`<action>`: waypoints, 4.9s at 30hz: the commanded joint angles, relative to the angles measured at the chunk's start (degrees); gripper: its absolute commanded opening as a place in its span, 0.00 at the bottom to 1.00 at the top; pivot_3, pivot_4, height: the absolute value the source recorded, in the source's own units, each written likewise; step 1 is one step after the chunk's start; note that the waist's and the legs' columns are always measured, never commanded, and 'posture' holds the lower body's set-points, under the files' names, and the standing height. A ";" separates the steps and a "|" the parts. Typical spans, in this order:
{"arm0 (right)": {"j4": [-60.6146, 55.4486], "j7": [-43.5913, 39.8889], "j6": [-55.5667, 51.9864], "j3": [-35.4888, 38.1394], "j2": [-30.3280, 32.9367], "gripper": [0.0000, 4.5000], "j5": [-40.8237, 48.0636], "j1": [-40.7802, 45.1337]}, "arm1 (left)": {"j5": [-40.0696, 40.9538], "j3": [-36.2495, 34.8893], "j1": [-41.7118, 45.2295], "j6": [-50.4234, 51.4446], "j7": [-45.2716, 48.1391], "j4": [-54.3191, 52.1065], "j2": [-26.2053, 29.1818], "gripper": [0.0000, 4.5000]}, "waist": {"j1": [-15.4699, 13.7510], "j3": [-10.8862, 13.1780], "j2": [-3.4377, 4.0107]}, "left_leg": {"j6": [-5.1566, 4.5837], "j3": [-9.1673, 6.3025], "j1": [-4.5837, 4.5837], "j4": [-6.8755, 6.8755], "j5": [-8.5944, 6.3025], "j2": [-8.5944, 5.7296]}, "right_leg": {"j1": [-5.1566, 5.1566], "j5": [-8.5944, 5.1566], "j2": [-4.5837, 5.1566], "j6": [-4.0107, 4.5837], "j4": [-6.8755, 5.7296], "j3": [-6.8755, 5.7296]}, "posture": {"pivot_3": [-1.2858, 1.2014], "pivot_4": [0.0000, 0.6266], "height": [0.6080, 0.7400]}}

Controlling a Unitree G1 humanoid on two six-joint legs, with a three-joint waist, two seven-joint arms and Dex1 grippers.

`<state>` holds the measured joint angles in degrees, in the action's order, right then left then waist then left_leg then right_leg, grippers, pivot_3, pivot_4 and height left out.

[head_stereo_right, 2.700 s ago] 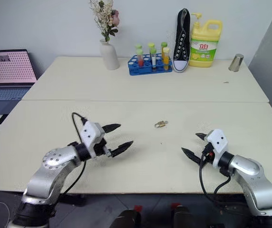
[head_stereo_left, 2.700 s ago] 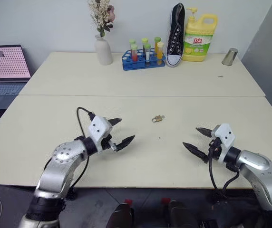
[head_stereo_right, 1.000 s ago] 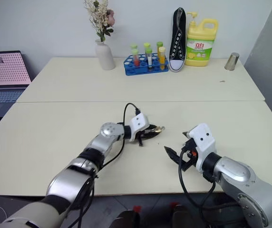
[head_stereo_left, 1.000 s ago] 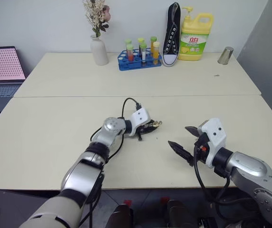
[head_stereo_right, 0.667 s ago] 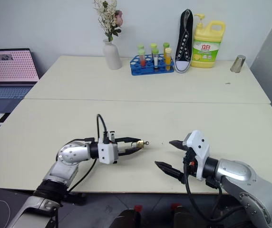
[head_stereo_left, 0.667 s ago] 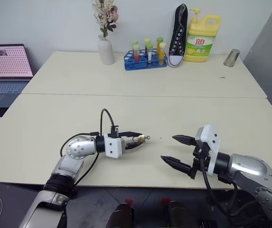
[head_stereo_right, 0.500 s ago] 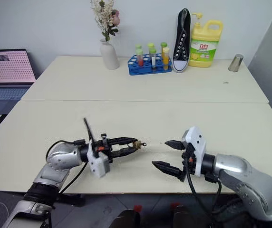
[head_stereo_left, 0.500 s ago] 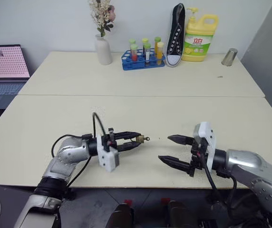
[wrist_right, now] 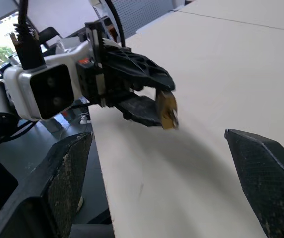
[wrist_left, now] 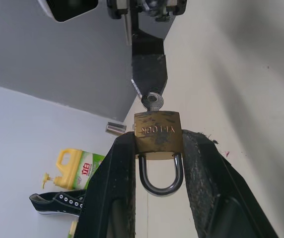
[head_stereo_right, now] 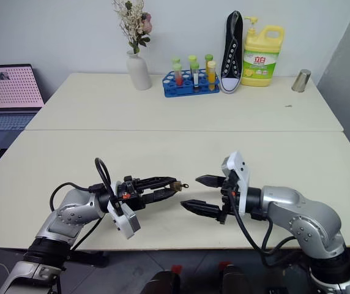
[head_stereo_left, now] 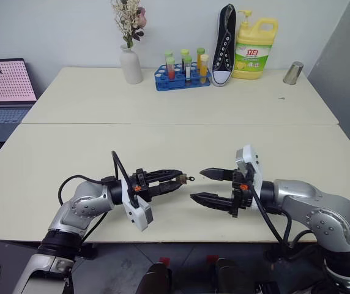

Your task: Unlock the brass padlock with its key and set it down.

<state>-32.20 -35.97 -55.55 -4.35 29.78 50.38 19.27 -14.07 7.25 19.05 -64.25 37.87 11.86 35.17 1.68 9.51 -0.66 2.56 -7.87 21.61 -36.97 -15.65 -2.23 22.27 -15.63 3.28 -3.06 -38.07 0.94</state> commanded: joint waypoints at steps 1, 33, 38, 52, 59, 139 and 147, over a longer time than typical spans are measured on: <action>-0.16 0.37 -0.09 -0.36 -0.58 1.00 0.54 1.38 | -0.63 0.43 1.41 -0.28 -2.17 -1.17 0.46 0.21 | 0.00 0.00 0.00 | 0.00 -0.01 0.01 0.00 0.00 0.00 | 0.00 0.00 0.00 0.00 0.01 -0.01 | 0.52 0.24 1.00; 15.21 10.98 -24.53 7.90 -3.90 0.00 21.50 13.09 | -10.79 1.30 2.32 -3.17 -10.56 -0.30 2.66 0.21 | 0.13 0.01 0.02 | 0.00 0.02 0.00 0.01 0.00 0.02 | 0.02 0.01 -0.01 0.02 -0.03 0.02 | 0.52 0.24 1.00; 20.63 18.92 -28.75 11.34 -6.57 0.00 28.00 15.84 | -13.01 1.47 2.44 -3.33 -12.99 -0.30 3.18 0.21 | 0.11 0.01 0.02 | -0.01 0.01 0.05 0.02 0.00 0.00 | 0.05 0.01 -0.01 0.02 -0.04 0.02 | 0.52 0.24 1.00; 21.31 28.82 -26.50 9.01 -4.89 0.00 38.34 16.53 | -14.98 2.79 2.58 -2.57 -16.48 -0.40 4.01 0.21 | 0.16 0.02 0.05 | -0.02 0.02 0.08 0.02 -0.01 -0.01 | 0.07 0.01 0.00 0.02 -0.06 0.03 | 0.52 0.24 1.00; 10.12 13.68 -16.62 2.06 2.22 0.29 21.18 14.80 | -13.47 3.66 2.66 -1.62 -16.79 -0.46 4.30 0.21 | 0.16 0.03 0.07 | -0.02 0.01 0.11 0.01 -0.01 -0.01 | 0.10 0.01 0.00 0.01 -0.04 0.01 | 0.52 0.24 1.00; 7.44 -8.19 3.64 -5.54 1.89 0.03 -9.28 10.23 | 52.04 3.17 -4.93 78.17 5.27 -22.95 3.38 0.02 | 0.34 0.08 0.12 | -0.01 -0.04 0.07 0.00 0.00 0.06 | 0.10 0.00 -0.08 0.00 -0.04 -0.01 | 0.52 0.24 1.00; 7.15 -7.71 3.13 -5.15 1.41 0.03 -9.12 10.00 | 52.93 0.51 -5.69 84.48 7.90 -25.81 1.05 0.00 | 0.13 0.07 0.12 | 0.00 -0.03 0.09 0.00 0.00 0.05 | 0.09 0.00 -0.05 0.01 0.00 0.02 | 0.52 0.24 1.00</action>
<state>-22.41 -43.61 -53.06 -11.19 31.39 40.58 28.47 38.10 9.54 13.35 19.65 44.85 -11.50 36.51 1.81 9.59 -0.54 2.56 -7.90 21.70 -36.97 -15.65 -2.18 22.36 -15.63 3.23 -3.05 -38.07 0.96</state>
